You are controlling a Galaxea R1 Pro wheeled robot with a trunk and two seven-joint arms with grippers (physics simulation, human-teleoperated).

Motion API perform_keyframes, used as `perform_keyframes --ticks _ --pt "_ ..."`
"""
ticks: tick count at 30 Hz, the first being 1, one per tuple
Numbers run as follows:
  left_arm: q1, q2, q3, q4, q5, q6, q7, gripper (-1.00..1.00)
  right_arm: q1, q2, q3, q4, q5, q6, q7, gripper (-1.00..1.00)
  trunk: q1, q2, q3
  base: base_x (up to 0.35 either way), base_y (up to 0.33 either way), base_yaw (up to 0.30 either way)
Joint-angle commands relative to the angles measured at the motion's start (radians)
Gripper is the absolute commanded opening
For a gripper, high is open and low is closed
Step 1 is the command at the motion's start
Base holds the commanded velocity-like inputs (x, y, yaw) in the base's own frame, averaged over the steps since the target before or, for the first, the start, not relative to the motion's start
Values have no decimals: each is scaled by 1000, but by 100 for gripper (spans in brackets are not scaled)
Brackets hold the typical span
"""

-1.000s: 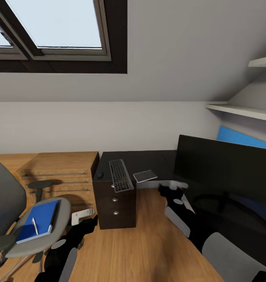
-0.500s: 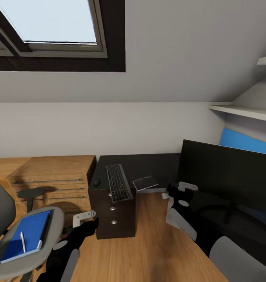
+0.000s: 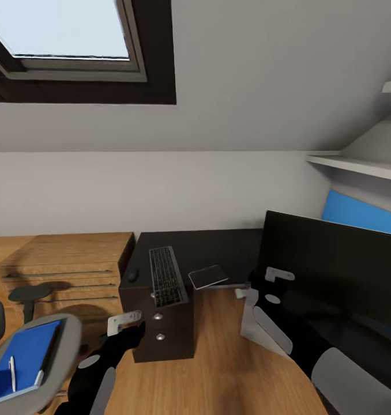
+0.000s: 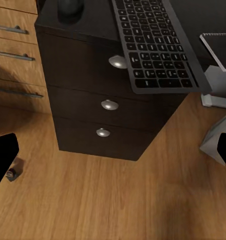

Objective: In the bedroom, organize the workspace by keeping the computer under the desk, ensuring the monitor is on the desk, placing the keyboard on the desk next to the monitor, placing the mouse on the desk next to the keyboard, moving the folder from the swivel chair onto the desk next to the mouse, stacking the notebook on top of the folder with the pen on top of the notebook, and positioning the swivel chair next to the desk.

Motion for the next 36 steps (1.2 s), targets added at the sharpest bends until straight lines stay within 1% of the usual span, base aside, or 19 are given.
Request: perform_keyframes --ticks 1,9,17,22,31,36 --pt "-1 0 -1 -1 11 4 9 100 -1 -2 4 -1 -4 3 -7 100 1 -1 -1 288 -171 0" --pt "-1 0 -1 -1 11 4 9 100 -1 -15 4 2 -3 2 -3 100 1 -1 -1 285 -184 0" --pt "-1 0 -2 -1 11 4 8 100 -1 -25 4 2 -3 2 -1 100 1 -1 -1 188 -119 0" --pt "-1 0 -2 -1 11 4 8 100 -1 -26 5 2 -3 2 -1 100 1 -1 -1 211 53 0" --pt "-1 0 -2 -1 12 4 8 100 -1 -26 4 2 -4 2 -4 100 1 -1 -1 246 155 0" --pt "-1 0 -2 -1 12 7 8 100 -1 -28 2 1 -3 1 -6 100 1 -1 -1 43 27 0"
